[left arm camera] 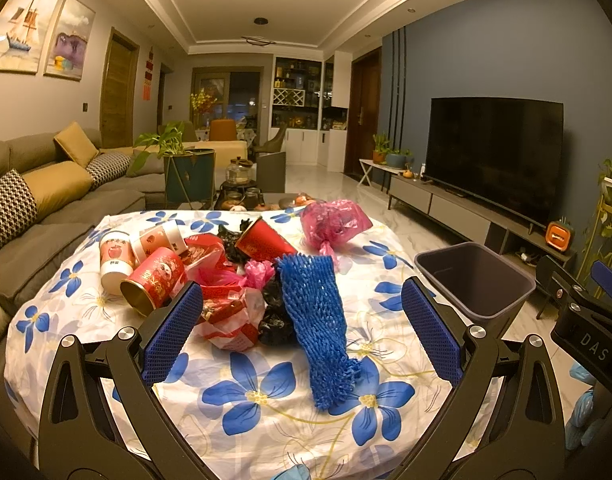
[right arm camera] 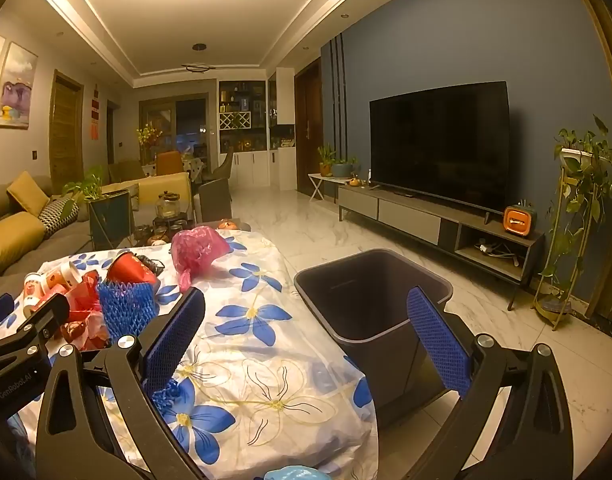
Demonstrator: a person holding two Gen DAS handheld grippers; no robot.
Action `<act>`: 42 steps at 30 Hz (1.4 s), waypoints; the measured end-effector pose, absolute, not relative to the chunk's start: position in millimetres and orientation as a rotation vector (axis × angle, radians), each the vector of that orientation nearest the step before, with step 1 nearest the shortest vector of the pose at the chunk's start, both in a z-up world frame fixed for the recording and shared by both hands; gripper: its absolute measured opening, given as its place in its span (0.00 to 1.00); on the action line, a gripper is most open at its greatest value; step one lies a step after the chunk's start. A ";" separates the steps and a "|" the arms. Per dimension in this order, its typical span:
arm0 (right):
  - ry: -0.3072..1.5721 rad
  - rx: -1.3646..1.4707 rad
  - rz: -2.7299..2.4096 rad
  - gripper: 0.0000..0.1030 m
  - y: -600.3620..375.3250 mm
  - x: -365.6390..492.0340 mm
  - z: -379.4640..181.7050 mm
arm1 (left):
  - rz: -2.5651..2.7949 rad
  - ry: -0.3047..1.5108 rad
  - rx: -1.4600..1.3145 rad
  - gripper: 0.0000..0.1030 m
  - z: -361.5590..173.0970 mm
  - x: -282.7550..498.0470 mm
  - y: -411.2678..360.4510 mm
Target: Collect trash
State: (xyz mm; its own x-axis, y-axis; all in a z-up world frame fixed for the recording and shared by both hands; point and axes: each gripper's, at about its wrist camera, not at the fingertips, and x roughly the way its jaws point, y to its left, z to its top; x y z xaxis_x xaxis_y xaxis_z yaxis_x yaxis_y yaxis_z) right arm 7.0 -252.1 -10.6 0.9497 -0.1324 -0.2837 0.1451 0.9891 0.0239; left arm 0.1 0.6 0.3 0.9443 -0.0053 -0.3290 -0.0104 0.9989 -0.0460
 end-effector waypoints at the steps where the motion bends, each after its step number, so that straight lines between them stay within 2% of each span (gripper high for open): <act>1: 0.284 0.044 -0.140 0.95 -251.9 6.8 -10.0 | 0.002 0.336 -0.048 0.95 0.2 0.1 0.8; 42: 0.274 0.041 -0.141 0.95 -249.1 8.8 -4.0 | 0.000 0.336 -0.056 0.95 -0.9 -2.4 3.8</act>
